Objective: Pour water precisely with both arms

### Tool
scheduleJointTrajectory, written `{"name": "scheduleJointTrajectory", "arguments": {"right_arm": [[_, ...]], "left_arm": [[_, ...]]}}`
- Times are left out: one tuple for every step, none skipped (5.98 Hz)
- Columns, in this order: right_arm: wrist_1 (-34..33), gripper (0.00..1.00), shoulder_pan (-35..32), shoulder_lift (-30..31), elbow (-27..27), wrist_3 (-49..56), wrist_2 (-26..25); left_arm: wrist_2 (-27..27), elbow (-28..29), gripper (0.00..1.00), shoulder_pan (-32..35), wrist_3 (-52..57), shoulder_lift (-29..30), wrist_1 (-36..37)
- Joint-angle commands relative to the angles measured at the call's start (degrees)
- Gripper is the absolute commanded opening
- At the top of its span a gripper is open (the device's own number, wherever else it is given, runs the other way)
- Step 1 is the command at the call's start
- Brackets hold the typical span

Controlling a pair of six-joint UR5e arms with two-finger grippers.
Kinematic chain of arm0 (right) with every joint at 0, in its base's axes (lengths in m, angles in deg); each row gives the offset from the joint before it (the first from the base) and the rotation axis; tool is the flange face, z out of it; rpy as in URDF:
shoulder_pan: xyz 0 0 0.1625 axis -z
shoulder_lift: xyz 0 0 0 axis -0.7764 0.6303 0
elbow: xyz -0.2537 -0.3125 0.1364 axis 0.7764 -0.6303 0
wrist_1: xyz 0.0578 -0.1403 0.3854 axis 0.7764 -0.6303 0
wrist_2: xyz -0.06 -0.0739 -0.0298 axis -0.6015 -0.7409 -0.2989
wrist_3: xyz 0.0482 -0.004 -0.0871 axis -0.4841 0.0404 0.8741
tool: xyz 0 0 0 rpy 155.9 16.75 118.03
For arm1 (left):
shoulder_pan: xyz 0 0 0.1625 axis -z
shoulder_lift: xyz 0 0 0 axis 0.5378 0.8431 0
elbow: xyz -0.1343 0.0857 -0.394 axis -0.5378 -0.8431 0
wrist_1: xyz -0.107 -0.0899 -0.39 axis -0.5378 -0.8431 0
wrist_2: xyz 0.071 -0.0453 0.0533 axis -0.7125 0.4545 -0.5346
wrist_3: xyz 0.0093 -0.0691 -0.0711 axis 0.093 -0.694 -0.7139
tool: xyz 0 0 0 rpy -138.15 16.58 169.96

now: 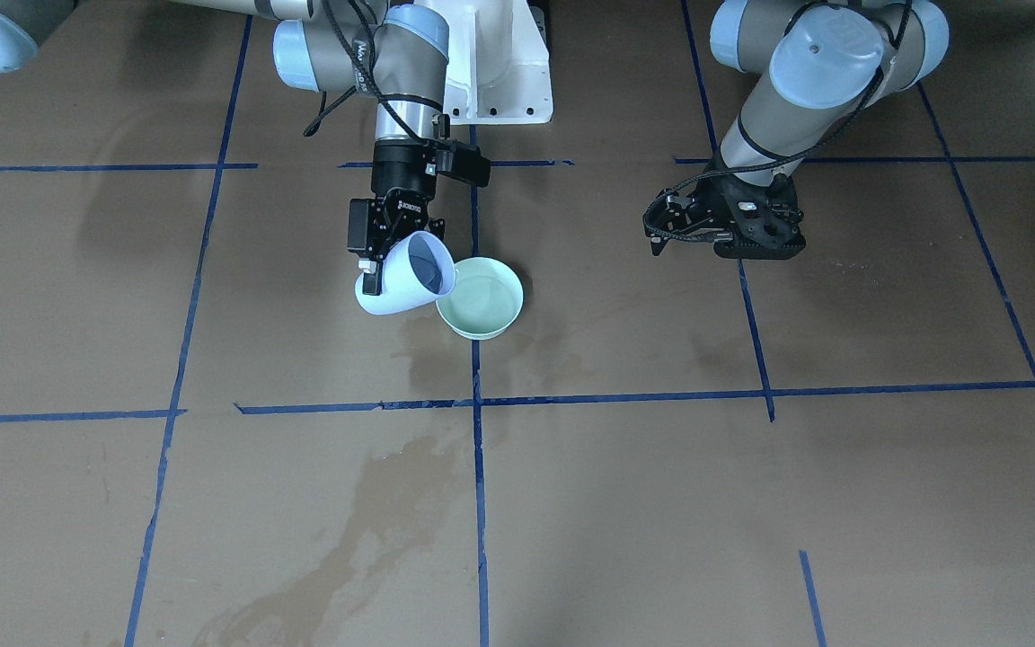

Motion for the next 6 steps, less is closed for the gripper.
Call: {"name": "scheduleJointTrajectory", "arguments": {"right_arm": [[-1.3, 0.00, 0.2, -0.2, 0.0, 8.2, -2.4], [-3.6, 0.00, 0.2, -0.3, 0.1, 9.6, -3.4], [-3.8, 0.00, 0.2, -0.3, 0.2, 10.9, -3.6], [-4.0, 0.00, 0.2, -0.3, 0.2, 12.9, -3.7], [-4.1, 0.00, 0.2, -0.3, 0.1, 13.6, -4.8], [-4.0, 0.00, 0.2, -0.2, 0.1, 13.6, -4.8]], "left_arm": [[0.0, 0.0, 1.00, 0.0, 0.0, 0.0, 0.0], [0.0, 0.0, 1.00, 0.0, 0.0, 0.1, 0.0], [0.0, 0.0, 1.00, 0.0, 0.0, 0.0, 0.0], [0.0, 0.0, 1.00, 0.0, 0.1, 0.0, 0.0], [0.0, 0.0, 1.00, 0.0, 0.0, 0.0, 0.0], [0.0, 0.0, 1.00, 0.0, 0.0, 0.0, 0.0]]}}
